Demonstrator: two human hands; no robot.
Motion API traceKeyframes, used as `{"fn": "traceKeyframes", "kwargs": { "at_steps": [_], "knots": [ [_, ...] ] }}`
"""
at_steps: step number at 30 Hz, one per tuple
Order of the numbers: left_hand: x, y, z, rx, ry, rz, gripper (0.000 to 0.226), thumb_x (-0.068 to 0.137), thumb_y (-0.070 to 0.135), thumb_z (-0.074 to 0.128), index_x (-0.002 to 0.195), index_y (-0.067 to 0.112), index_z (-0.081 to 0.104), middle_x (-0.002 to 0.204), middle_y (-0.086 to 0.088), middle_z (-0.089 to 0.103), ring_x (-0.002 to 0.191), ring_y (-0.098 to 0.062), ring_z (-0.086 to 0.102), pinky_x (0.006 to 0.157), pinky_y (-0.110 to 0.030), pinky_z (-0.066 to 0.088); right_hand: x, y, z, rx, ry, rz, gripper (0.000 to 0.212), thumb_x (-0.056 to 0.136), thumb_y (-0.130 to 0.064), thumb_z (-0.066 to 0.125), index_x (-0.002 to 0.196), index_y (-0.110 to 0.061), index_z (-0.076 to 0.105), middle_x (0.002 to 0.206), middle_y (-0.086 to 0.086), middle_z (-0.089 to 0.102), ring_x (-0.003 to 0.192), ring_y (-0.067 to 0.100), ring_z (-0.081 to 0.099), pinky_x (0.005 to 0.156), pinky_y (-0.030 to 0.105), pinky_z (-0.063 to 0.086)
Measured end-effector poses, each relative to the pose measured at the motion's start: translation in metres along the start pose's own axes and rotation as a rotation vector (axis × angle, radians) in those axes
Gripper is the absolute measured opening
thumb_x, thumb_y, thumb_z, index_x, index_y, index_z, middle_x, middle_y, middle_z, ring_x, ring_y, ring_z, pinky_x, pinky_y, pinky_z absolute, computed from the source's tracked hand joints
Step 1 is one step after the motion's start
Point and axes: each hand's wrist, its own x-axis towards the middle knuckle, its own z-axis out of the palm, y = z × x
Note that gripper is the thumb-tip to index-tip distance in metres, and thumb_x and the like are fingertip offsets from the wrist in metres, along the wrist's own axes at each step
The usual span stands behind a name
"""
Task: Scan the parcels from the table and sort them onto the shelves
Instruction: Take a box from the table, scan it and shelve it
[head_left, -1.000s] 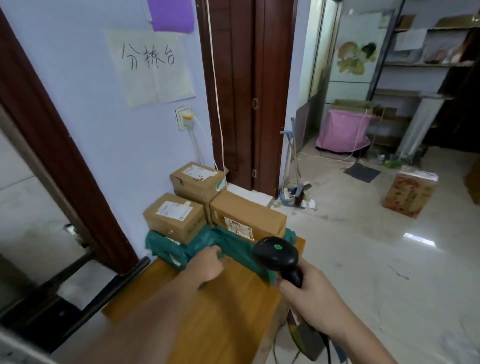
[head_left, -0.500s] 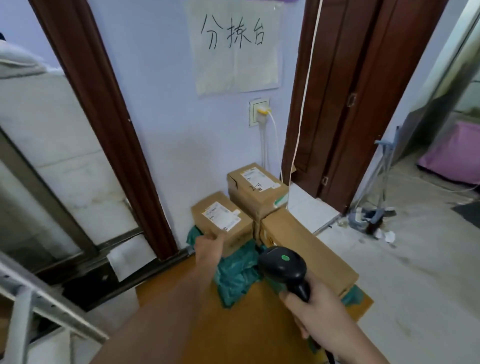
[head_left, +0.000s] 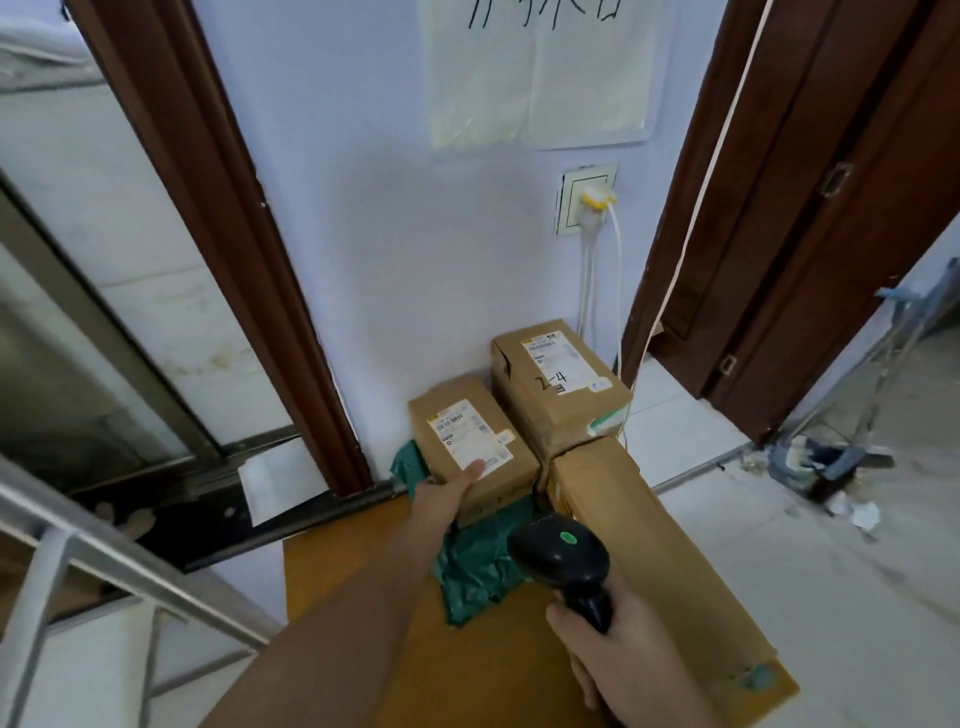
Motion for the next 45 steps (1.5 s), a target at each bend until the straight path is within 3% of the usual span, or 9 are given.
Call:
{"fn": "traceKeyframes", "kwargs": {
  "at_steps": [6, 9, 13, 19, 25, 28, 34, 40, 45],
  "knots": [
    [-0.014, -0.014, 0.003, -0.033, -0.083, 0.086, 0.134, 0.059, 0.05, 0.096, 0.161, 0.014, 0.017, 0.152, -0.009, 0.051, 0.131, -0.03, 0.057, 0.111, -0.047, 0.048, 0.01, -0.007, -0.006, -0.003, -0.034, -0.051, 0.045, 0.094, -0.029, 0.068, 0.133, -0.041, 0.048, 0.06, -0.006, 0.062, 0.053, 0.008, 0.058, 0.063, 0.025, 0.053],
    [-0.023, -0.016, 0.003, 0.03, -0.085, 0.122, 0.122, 0.07, 0.038, 0.094, 0.161, 0.016, 0.014, 0.151, -0.007, 0.051, 0.127, -0.026, 0.057, 0.102, -0.036, 0.049, 0.014, -0.008, -0.006, -0.038, -0.015, -0.102, 0.036, 0.091, -0.034, 0.069, 0.124, -0.038, 0.055, 0.058, -0.011, 0.062, 0.057, 0.003, 0.056, 0.075, 0.031, 0.055],
    [-0.033, -0.023, -0.012, 0.053, -0.094, 0.172, 0.129, 0.062, 0.042, 0.098, 0.159, 0.031, 0.014, 0.149, -0.007, 0.054, 0.124, -0.028, 0.062, 0.101, -0.045, 0.056, 0.016, -0.012, -0.002, -0.048, 0.032, -0.151, 0.019, 0.092, -0.033, 0.069, 0.109, -0.031, 0.059, 0.053, -0.014, 0.06, 0.055, 0.003, 0.056, 0.073, 0.029, 0.055],
    [-0.052, -0.035, -0.035, 0.114, -0.122, 0.273, 0.123, 0.068, 0.029, 0.096, 0.16, 0.032, 0.015, 0.138, 0.002, 0.058, 0.103, -0.011, 0.066, 0.062, -0.019, 0.058, 0.013, -0.032, 0.016, -0.08, 0.054, -0.271, 0.013, 0.096, -0.026, 0.064, 0.098, -0.033, 0.054, 0.063, 0.0, 0.059, 0.051, 0.008, 0.055, 0.053, 0.021, 0.048],
    [-0.067, -0.038, -0.054, 0.2, -0.107, 0.306, 0.13, 0.059, 0.039, 0.1, 0.159, 0.037, 0.015, 0.133, 0.01, 0.057, 0.118, -0.013, 0.06, 0.099, -0.041, 0.058, 0.008, -0.035, 0.036, -0.096, 0.033, -0.284, 0.015, 0.096, -0.023, 0.063, 0.109, -0.027, 0.058, 0.054, 0.0, 0.058, 0.048, 0.011, 0.057, 0.051, 0.028, 0.05],
    [-0.073, -0.041, -0.062, 0.21, -0.091, 0.325, 0.133, 0.059, 0.041, 0.1, 0.16, 0.037, 0.013, 0.139, 0.008, 0.056, 0.12, -0.013, 0.058, 0.098, -0.039, 0.058, 0.0, -0.034, 0.042, -0.085, 0.028, -0.286, 0.013, 0.096, -0.022, 0.064, 0.102, -0.032, 0.057, 0.057, 0.002, 0.058, 0.049, 0.014, 0.058, 0.054, 0.034, 0.054],
    [-0.089, -0.055, -0.076, 0.177, -0.125, 0.346, 0.132, 0.065, 0.034, 0.099, 0.161, 0.035, 0.009, 0.125, 0.021, 0.053, 0.102, 0.0, 0.058, 0.072, -0.019, 0.059, -0.023, -0.033, 0.051, -0.08, 0.035, -0.283, 0.016, 0.095, -0.02, 0.064, 0.098, -0.033, 0.055, 0.058, 0.004, 0.057, 0.049, 0.016, 0.056, 0.055, 0.037, 0.053],
    [-0.101, -0.085, -0.086, 0.116, -0.128, 0.322, 0.131, 0.06, 0.034, 0.1, 0.159, 0.038, 0.014, 0.122, 0.022, 0.056, 0.111, -0.009, 0.061, 0.091, -0.036, 0.062, -0.05, -0.023, 0.062, -0.128, 0.037, -0.244, 0.016, 0.095, -0.026, 0.064, 0.099, -0.037, 0.055, 0.067, 0.001, 0.063, 0.056, 0.014, 0.061, 0.061, 0.035, 0.055],
    [-0.125, -0.108, -0.107, 0.002, -0.127, 0.274, 0.148, 0.037, 0.059, 0.098, 0.159, 0.038, 0.017, 0.129, 0.011, 0.062, 0.117, -0.017, 0.066, 0.095, -0.045, 0.061, -0.076, -0.017, 0.064, -0.186, -0.02, -0.292, 0.013, 0.094, -0.024, 0.065, 0.096, -0.034, 0.056, 0.062, 0.004, 0.06, 0.052, 0.015, 0.058, 0.061, 0.042, 0.054]
  ]
}}
